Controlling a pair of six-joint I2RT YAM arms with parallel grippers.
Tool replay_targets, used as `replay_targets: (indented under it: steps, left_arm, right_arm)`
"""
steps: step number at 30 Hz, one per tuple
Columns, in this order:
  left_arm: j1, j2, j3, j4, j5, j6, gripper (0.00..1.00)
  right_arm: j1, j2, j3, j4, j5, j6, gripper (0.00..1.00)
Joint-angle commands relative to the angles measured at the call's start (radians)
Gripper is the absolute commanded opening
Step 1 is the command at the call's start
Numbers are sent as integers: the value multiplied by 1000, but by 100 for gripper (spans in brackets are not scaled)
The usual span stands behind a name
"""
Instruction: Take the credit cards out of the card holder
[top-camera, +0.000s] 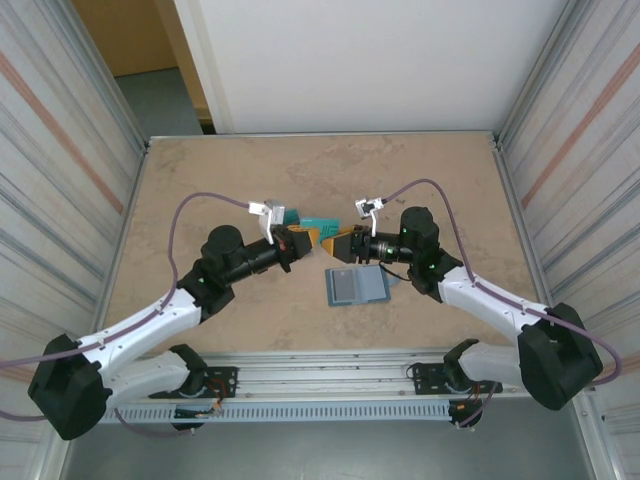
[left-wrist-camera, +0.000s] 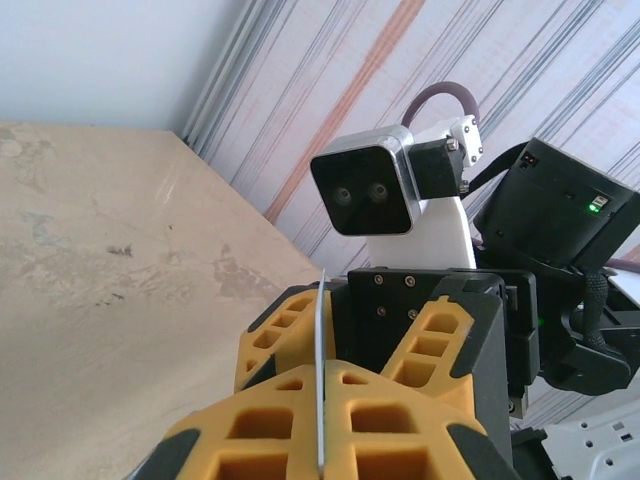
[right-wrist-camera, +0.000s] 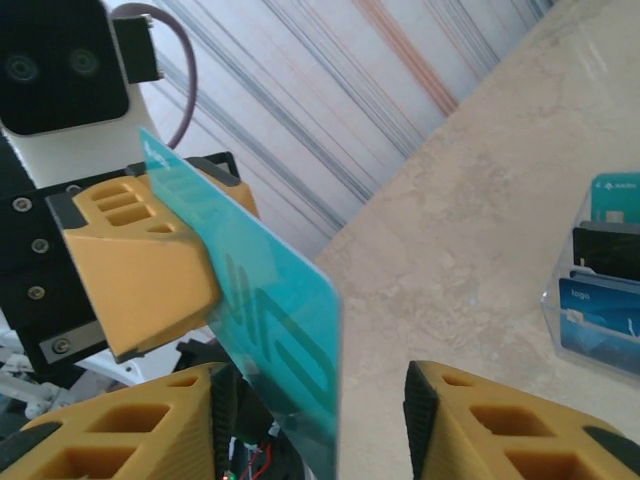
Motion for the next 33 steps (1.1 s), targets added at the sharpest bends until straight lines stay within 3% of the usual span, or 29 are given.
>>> replay_targets:
  steps: [1, 6, 12, 15, 19, 22, 26, 33]
  left_arm:
    - [9, 2, -1, 56, 31, -18, 0]
    - [21, 2, -11, 56, 46, -20, 0]
    - [34, -2, -17, 44, 62, -27, 3]
    - [49, -7, 0, 11, 104, -7, 24]
    - [79, -45, 66, -129, 162, 93, 64]
    - [87, -77, 162, -321, 189, 243, 74]
    - [86, -74, 313, -595, 243, 453, 75]
    - [67, 46, 511, -879, 326, 650, 71]
  right_arm:
    - [7, 1, 36, 48, -29, 20, 43]
    - [6, -26, 24, 49, -31, 13, 18]
    - [6, -83, 20, -1, -23, -26, 6]
    - [6, -117, 29, -81, -14, -78, 1]
    - [6, -167, 56, -240, 12, -170, 0]
    - [6, -202, 82, -382, 26, -250, 0]
    - [6, -210, 122, -534, 16, -332, 0]
    - [7, -209, 152, -616, -14, -370, 0]
